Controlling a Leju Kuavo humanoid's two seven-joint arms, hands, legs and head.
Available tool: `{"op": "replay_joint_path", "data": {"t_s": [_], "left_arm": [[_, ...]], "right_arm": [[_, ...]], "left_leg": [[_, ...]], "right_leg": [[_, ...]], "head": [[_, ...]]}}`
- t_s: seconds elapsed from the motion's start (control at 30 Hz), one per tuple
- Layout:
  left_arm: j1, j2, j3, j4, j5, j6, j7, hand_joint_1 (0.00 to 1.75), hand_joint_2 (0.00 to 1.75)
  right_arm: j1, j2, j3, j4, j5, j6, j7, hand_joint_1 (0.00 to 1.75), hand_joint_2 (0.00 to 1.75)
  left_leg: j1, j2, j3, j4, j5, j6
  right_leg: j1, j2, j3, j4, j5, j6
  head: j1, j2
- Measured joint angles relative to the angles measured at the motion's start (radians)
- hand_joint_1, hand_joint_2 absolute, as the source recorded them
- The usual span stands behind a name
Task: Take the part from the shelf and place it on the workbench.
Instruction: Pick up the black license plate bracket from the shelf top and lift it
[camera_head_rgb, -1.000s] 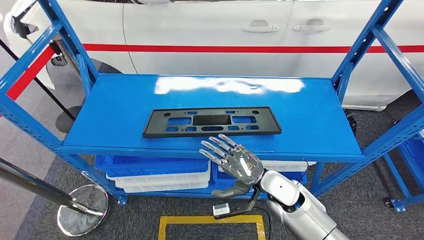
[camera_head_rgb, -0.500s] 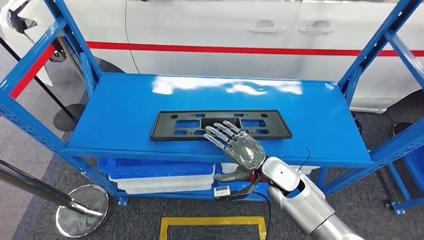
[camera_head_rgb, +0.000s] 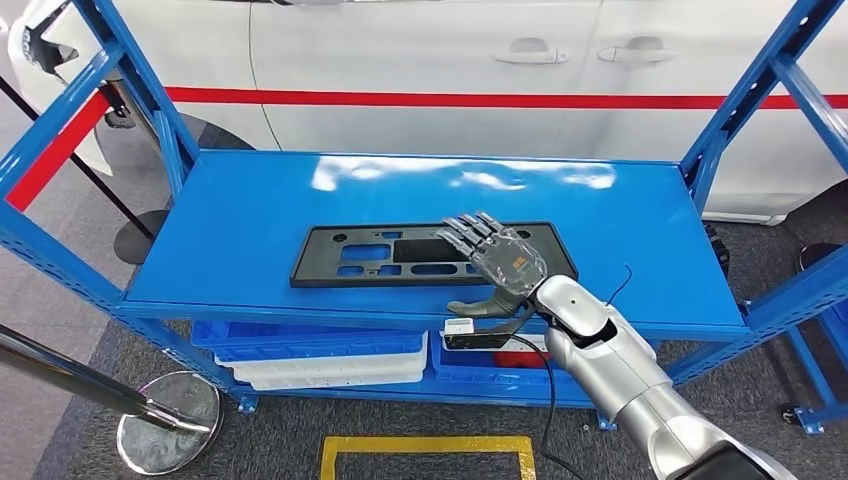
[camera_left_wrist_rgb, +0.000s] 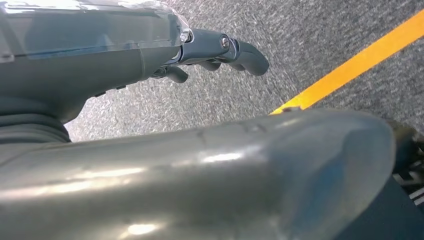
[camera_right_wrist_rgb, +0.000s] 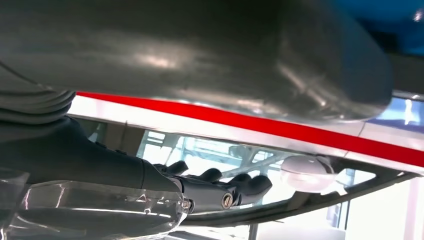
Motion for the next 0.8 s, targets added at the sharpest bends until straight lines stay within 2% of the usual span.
{"op": "replay_joint_path", "data": {"t_s": [0.07,0.1,0.13,0.17,0.2,0.27,0.3,0.33,0.4,0.47,0.53,0.6,0.63,0.67,0.7,0.77,0.8], "left_arm": [[0.0,0.0,-0.001,0.0,0.0,0.0,0.0,0.0,0.0],[0.001,0.0,-0.002,0.0,0.0,0.0,0.0,0.0,0.0],[0.001,0.0,-0.002,0.0,0.0,0.0,0.0,0.0,0.0],[0.002,0.0,-0.003,0.0,0.0,0.0,0.001,0.0,0.0],[0.002,0.0,-0.003,0.0,0.0,0.0,0.001,0.0,0.0],[0.002,0.0,-0.004,0.0,0.0,0.0,0.003,0.0,0.0],[0.001,0.0,-0.004,0.0,0.0,0.0,0.003,0.0,0.0],[0.001,0.0,-0.004,0.0,0.001,0.0,0.004,0.0,0.0],[0.001,0.0,-0.004,0.0,0.002,0.0,0.005,0.0,0.0],[0.001,-0.001,-0.005,0.0,0.003,0.001,0.006,0.0,0.0],[-0.002,-0.001,-0.005,0.0,0.003,0.001,0.006,0.0,0.0],[-0.004,-0.001,-0.005,0.0,0.004,0.002,0.006,0.0,0.0],[-0.004,-0.001,-0.005,0.0,0.004,0.002,0.007,0.0,0.0],[-0.004,-0.001,-0.005,0.0,0.005,0.002,0.007,0.0,0.0],[-0.004,-0.001,-0.005,0.0,0.006,0.002,0.007,0.0,0.0],[-0.003,-0.001,-0.005,0.0,0.006,0.002,0.006,0.0,0.0],[-0.004,-0.001,-0.005,0.0,0.006,0.002,0.006,0.0,0.0]], "right_arm": [[-0.009,-0.004,0.0,0.018,-0.001,0.0,0.0,0.0,0.0],[-0.011,-0.005,0.0,0.026,-0.002,0.0,-0.001,0.0,0.44],[-0.011,-0.006,0.001,0.033,-0.002,0.0,-0.001,0.0,0.87],[-0.011,-0.006,0.002,0.04,-0.002,0.0,-0.001,0.0,1.31],[-0.012,-0.006,0.002,0.046,-0.002,0.0,-0.001,0.0,1.75],[-0.018,-0.006,0.003,0.06,-0.001,-0.001,-0.001,0.0,1.75],[-0.024,-0.006,0.004,0.072,0.0,-0.005,-0.001,0.0,1.75],[-0.032,-0.006,0.004,0.087,0.004,-0.01,0.0,0.0,1.75],[-0.047,-0.006,0.007,0.122,0.022,-0.028,0.009,0.0,1.75],[-0.059,-0.004,0.013,0.156,0.056,-0.053,0.029,0.0,1.75],[-0.076,0.005,0.022,0.196,0.098,-0.076,0.057,0.0,1.75],[-0.092,0.017,0.034,0.24,0.137,-0.091,0.083,0.0,1.75],[-0.096,0.022,0.04,0.26,0.153,-0.097,0.095,0.0,1.75],[-0.1,0.027,0.046,0.276,0.166,-0.104,0.105,0.0,1.75],[-0.105,0.032,0.052,0.291,0.178,-0.11,0.116,0.0,1.75],[-0.121,0.044,0.06,0.314,0.196,-0.121,0.134,0.0,1.75],[-0.129,0.051,0.063,0.324,0.203,-0.124,0.14,0.0,1.75]], "left_leg": [[0.002,0.003,-0.057,0.119,-0.058,-0.009],[0.003,0.004,-0.093,0.187,-0.083,-0.012],[0.004,0.006,-0.121,0.236,-0.094,-0.014],[0.004,0.006,-0.132,0.248,-0.085,-0.014],[0.004,0.007,-0.121,0.218,-0.057,-0.013],[0.003,0.006,-0.059,0.079,0.016,-0.006],[0.002,0.004,-0.031,0.017,0.04,-0.002],[0.001,0.003,-0.014,-0.022,0.052,0.003],[-0.003,0.0,-0.008,-0.04,0.053,0.013],[0.0,0.0,-0.004,-0.049,0.057,0.026],[0.004,0.0,0.002,-0.059,0.062,0.036],[0.004,0.001,0.003,-0.06,0.061,0.039],[0.004,0.0,0.004,-0.06,0.061,0.04],[0.004,0.0,0.005,-0.06,0.06,0.04],[0.004,-0.001,0.007,-0.059,0.059,0.039],[0.004,-0.001,0.012,-0.056,0.054,0.034],[0.002,-0.001,0.013,-0.053,0.051,0.03]], "right_leg": [[0.0,-0.003,0.004,-0.002,-0.002,-0.009],[0.001,-0.004,0.005,-0.002,-0.003,-0.011],[0.001,-0.004,0.006,-0.001,-0.004,-0.011],[0.002,-0.003,0.009,-0.001,-0.006,-0.011],[0.002,-0.003,0.012,-0.001,-0.009,-0.01],[0.003,-0.002,0.02,0.0,-0.015,-0.006],[0.005,0.0,0.022,0.002,-0.018,-0.003],[0.006,0.0,0.022,0.003,-0.019,0.002],[0.008,0.002,0.021,0.002,-0.02,0.012],[0.006,0.002,0.019,0.006,-0.027,0.022],[0.003,0.004,-0.01,0.071,-0.066,0.029],[0.002,0.005,-0.076,0.205,-0.125,0.033],[0.001,0.005,-0.106,0.261,-0.14,0.035],[0.0,0.005,-0.122,0.287,-0.138,0.036],[-0.001,0.005,-0.118,0.271,-0.115,0.036],[-0.003,0.003,-0.063,0.143,-0.04,0.031],[-0.001,0.001,-0.031,0.074,-0.014,0.028]], "head": [[0.0,0.0],[0.0,0.0],[0.0,0.0],[0.0,0.0],[0.0,0.0],[0.0,0.0],[0.0,0.0],[0.0,0.0],[0.0,0.0],[0.0,0.0],[0.0,0.0],[0.0,0.0],[0.0,0.0],[0.0,0.0],[0.0,0.0],[0.0,0.0],[0.0,0.0]]}}
